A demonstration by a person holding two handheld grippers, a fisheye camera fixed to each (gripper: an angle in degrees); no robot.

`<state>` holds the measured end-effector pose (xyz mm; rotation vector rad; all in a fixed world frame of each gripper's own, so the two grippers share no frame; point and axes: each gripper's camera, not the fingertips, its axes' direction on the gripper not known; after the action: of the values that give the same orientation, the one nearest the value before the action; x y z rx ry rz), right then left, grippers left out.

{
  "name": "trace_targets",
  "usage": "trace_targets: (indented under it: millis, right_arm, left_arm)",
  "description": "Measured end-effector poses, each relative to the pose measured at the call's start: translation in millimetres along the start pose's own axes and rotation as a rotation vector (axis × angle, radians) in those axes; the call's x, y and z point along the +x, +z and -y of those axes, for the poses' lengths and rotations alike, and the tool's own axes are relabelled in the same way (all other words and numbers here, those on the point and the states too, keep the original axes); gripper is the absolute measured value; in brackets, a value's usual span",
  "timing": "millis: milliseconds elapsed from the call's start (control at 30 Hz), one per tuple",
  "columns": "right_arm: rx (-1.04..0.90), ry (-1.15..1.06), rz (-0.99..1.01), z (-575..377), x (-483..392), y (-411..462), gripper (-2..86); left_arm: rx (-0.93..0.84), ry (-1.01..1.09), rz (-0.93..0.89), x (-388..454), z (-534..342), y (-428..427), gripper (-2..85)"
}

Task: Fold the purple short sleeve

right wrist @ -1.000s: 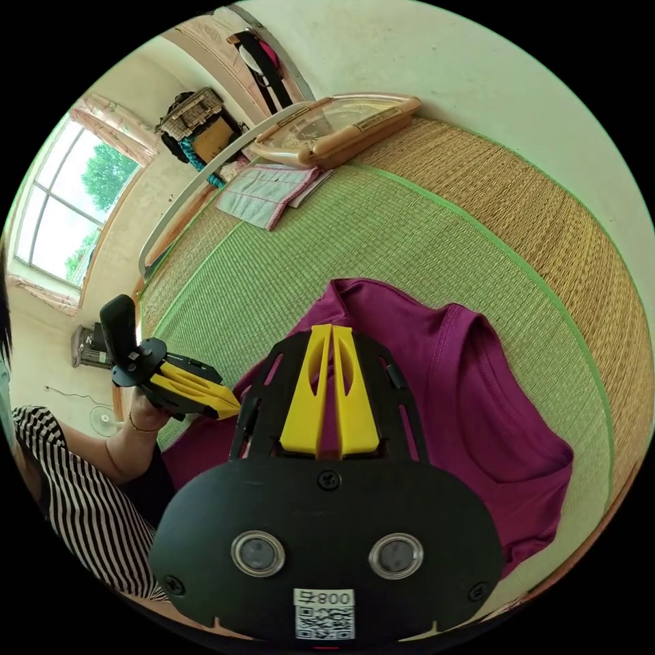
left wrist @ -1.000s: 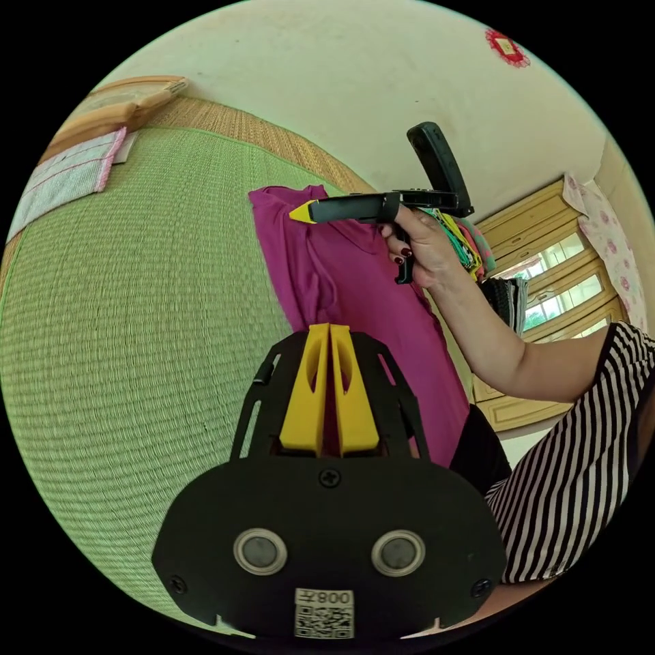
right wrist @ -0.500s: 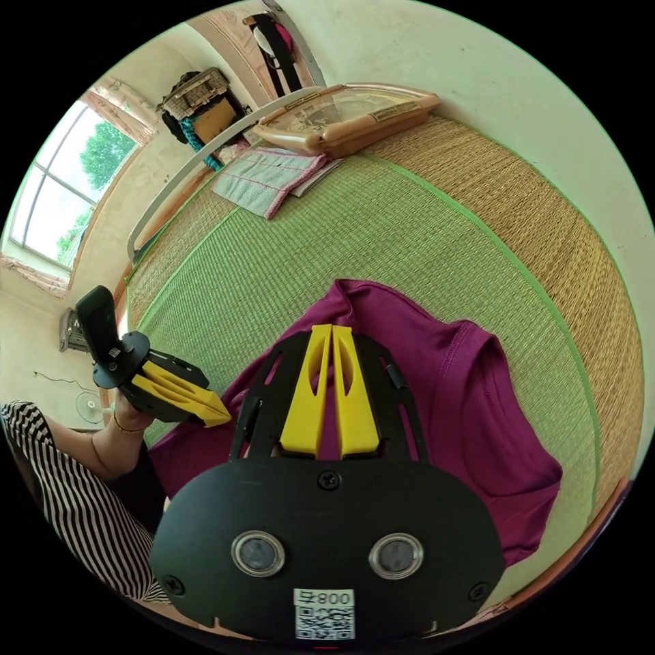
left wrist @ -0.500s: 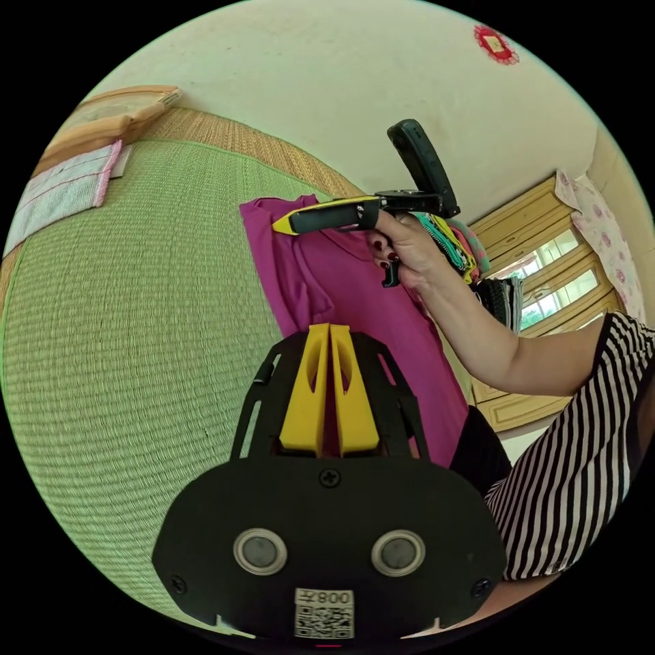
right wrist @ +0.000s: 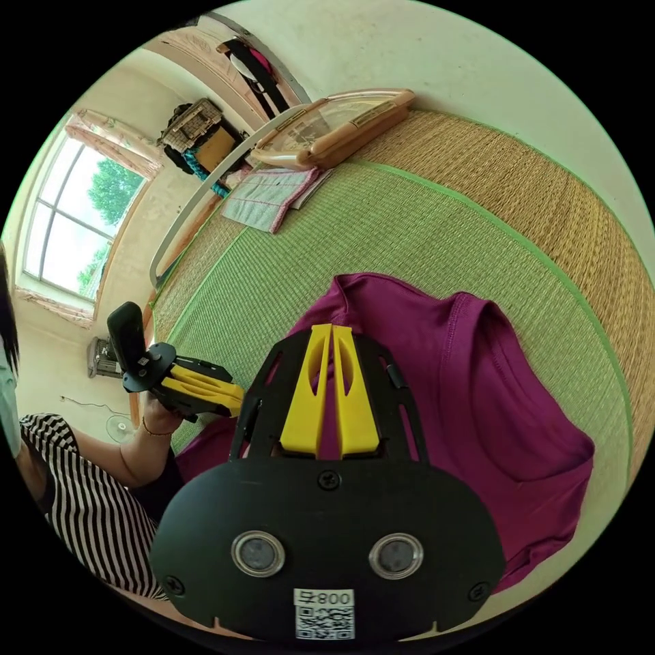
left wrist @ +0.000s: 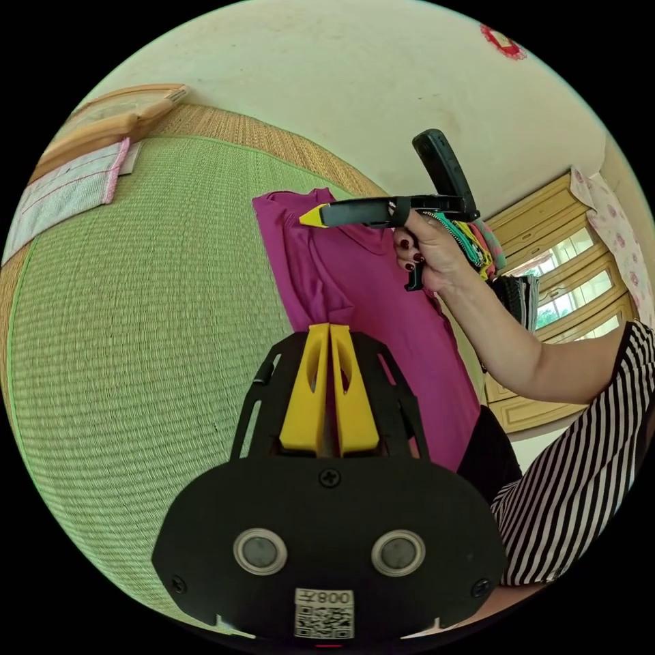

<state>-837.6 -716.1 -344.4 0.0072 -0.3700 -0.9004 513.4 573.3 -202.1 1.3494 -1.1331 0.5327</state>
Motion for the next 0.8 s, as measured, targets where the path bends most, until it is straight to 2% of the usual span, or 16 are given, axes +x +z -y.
trace_targets:
  millis: [133,500,800]
  right_arm:
    - [0.054,0.055,-0.014,-54,17,-46,0.2]
    - [0.091,0.460,-0.124,-339,80,-193,0.2]
    - [0.108,0.616,-0.036,-497,79,-246,0.2]
  left_arm:
    - [0.001,0.006,0.033,6,-13,-9,0.1]
    - [0.084,-0.011,0.027,14,-65,-46,0.2]
    - [0.013,-0.091,-0.020,42,-119,-65,0.6]
